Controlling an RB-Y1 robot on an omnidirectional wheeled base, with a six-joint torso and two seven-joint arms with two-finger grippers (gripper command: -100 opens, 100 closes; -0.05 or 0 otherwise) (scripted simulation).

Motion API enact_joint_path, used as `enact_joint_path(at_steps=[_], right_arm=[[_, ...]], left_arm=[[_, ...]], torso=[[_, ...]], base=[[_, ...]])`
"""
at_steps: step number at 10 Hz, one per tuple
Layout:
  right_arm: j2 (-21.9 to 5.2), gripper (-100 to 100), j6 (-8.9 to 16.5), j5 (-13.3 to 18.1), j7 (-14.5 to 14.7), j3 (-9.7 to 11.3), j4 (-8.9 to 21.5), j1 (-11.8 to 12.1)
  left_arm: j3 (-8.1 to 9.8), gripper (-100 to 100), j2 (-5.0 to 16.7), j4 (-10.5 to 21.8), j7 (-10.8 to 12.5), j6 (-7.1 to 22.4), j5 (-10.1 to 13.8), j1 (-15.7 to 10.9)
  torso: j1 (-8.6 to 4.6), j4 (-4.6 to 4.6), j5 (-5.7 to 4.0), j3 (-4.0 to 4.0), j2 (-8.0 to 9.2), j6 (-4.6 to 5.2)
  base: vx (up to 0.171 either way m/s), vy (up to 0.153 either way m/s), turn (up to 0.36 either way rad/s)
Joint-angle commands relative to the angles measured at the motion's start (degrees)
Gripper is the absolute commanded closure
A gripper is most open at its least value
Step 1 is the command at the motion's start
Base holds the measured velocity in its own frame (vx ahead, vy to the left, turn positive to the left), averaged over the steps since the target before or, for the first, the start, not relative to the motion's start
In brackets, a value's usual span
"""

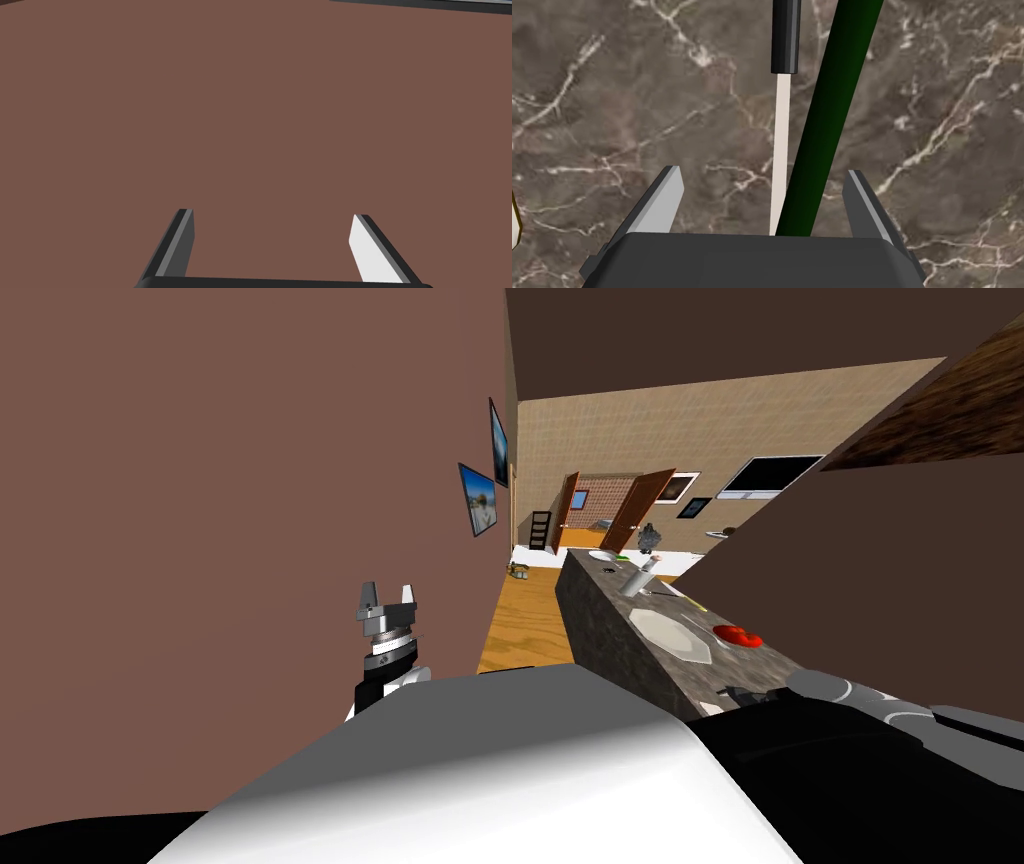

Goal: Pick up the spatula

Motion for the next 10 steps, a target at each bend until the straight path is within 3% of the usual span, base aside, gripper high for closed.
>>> enact_joint_path(at_steps=[1,2,3,7,8,9,10], right_arm=[[1.9,-100,1.2,0.1,-0.3,0.5,0.9,0.0],[0.8,-100,0.6,-0.2,-0.3,0.1,0.1,0.3],[0.8,100,0.7,-0.2,-0.3,0.1,0.2,0.4],[0.8,100,0.7,-0.2,-0.4,0.1,0.3,0.4],[0.8,0,0.7,-0.2,-0.4,0.1,0.3,0.4],[-1.2,100,-0.7,0.0,0.3,-0.4,-0.1,-0.4],[-2.0,100,-1.2,-0.1,0.4,-0.6,-0.3,-0.5]], left_arm=[[0.00,0,0.0,0.0,0.0,0.0,0.0,0.0],[0.00,0,0.0,0.0,0.0,0.0,0.0,0.0],[0.00,0,0.0,0.0,0.0,0.0,0.0,0.0],[0.00,0,0.0,0.0,0.0,0.0,0.0,0.0],[0.00,0,0.0,0.0,0.0,0.0,0.0,0.0],[0.00,0,0.0,0.0,0.0,0.0,0.0,0.0],[0.00,0,0.0,0.0,0.0,0.0,0.0,0.0]], torso=[[0.00,0.00,0.00,0.00,0.00,0.00],[-0.27,0.00,-0.16,0.02,0.05,0.01],[-0.26,0.00,-0.18,0.01,0.01,0.03],[-0.34,-0.03,-0.28,-0.06,-0.10,-0.03],[-0.34,-0.03,-0.28,-0.06,-0.10,-0.02],[-0.33,-0.03,-0.27,-0.06,-0.09,-0.02],[-0.11,-0.05,-0.16,-0.09,-0.14,0.07]], base=[[-0.033,-0.086,0.089],[-0.018,-0.033,0.018],[0.000,0.000,0.000],[-0.002,0.000,-0.002],[0.000,0.000,0.000],[0.029,0.057,-0.180],[0.035,0.109,-0.162]])
